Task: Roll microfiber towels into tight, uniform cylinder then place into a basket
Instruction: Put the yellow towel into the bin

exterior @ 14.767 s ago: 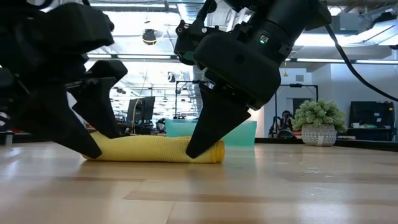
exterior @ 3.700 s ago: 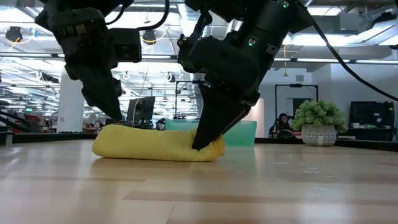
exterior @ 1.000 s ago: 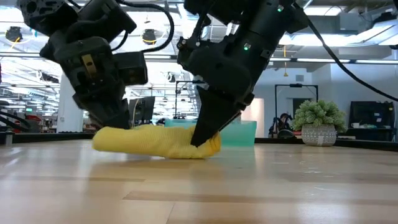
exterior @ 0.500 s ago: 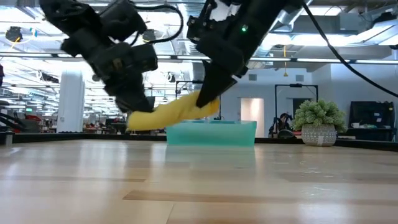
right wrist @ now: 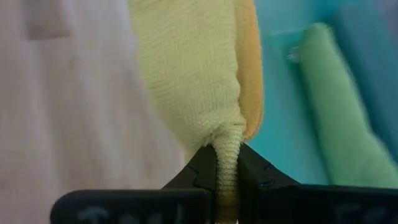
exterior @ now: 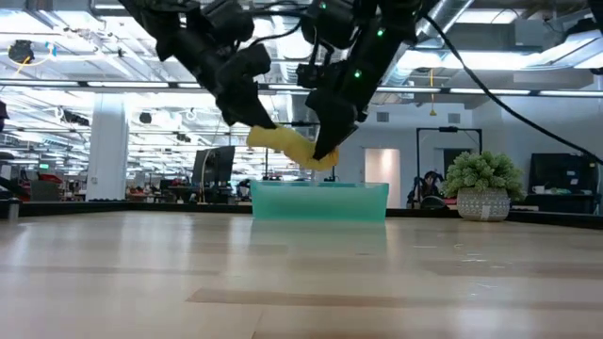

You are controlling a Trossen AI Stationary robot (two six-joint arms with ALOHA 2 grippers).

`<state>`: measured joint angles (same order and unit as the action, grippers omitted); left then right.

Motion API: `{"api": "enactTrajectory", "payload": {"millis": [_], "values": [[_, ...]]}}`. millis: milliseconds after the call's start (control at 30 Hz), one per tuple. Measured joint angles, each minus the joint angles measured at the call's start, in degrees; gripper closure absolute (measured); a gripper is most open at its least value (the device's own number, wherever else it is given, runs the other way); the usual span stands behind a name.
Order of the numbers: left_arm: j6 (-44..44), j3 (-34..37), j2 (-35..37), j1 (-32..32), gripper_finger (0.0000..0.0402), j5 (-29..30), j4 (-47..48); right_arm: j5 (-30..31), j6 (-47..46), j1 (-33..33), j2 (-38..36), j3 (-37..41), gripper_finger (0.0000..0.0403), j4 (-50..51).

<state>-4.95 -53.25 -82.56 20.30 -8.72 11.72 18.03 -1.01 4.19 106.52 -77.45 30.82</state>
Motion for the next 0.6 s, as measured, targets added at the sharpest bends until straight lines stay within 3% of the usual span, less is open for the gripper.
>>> {"api": "enactTrajectory", "payload": {"millis": [267, 467, 600], "values": [[-2.49, -0.62, -1.40, 9.49, 0.0394, -2.99, -1.87, -6.43, 5.93, 9.21, -0.64, -0.06, 0.0363, -4.03], [-5.74, -4.89, -9.10, 12.95, 0.0394, -3.30, -8.40, -11.05, 8.14, 15.75, -0.59, 0.07, 0.0362, -3.87], [-6.68, -11.22, -16.50, 14.88, 0.0397, -3.92, -5.95, -12.05, 9.28, 19.28, -0.57, 0.13, 0.0362, -3.74]]}}
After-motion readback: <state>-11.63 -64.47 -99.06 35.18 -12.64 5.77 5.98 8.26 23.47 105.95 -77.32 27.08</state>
